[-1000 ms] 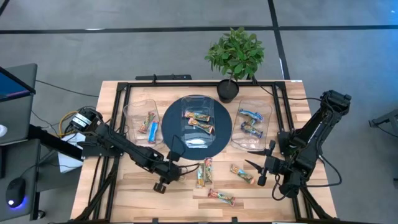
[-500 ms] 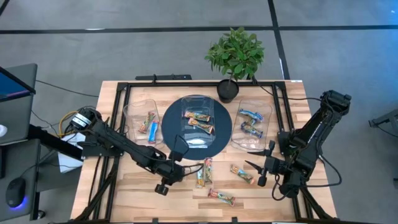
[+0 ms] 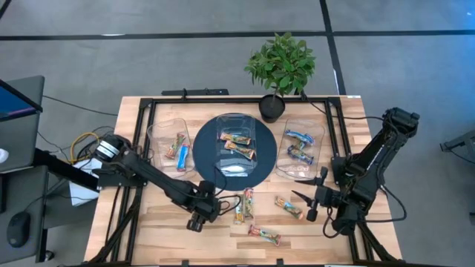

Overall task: Pick and place Granola Bars by type
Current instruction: Put the yellow granola bar into the middle transparent bin

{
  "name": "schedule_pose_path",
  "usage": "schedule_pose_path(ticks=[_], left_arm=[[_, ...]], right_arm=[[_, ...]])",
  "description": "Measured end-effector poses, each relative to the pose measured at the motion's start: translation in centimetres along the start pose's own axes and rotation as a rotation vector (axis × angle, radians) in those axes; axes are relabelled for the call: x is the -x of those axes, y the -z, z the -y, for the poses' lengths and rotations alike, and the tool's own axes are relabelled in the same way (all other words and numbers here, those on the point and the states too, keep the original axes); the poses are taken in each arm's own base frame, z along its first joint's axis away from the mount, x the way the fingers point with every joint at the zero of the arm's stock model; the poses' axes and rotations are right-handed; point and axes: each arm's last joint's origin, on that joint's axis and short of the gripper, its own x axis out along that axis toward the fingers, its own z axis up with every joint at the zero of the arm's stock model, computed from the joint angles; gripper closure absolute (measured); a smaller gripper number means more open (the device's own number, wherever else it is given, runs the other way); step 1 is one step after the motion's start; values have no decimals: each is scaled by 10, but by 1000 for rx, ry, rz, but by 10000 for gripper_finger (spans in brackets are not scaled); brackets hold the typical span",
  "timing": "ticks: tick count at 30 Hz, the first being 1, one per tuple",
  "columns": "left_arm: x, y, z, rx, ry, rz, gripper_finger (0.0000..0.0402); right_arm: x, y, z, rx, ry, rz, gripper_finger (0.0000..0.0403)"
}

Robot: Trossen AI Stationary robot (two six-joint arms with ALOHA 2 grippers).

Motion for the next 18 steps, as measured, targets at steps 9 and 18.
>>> schedule_pose_path(ticks=[9, 18], left_arm=[[-4, 1, 0, 28, 16, -19, 156], [-18, 9, -2, 40, 12, -69, 166]], right_arm=[[-1, 0, 0, -2, 4, -2, 244], [-2, 0, 0, -5, -7, -18, 244]])
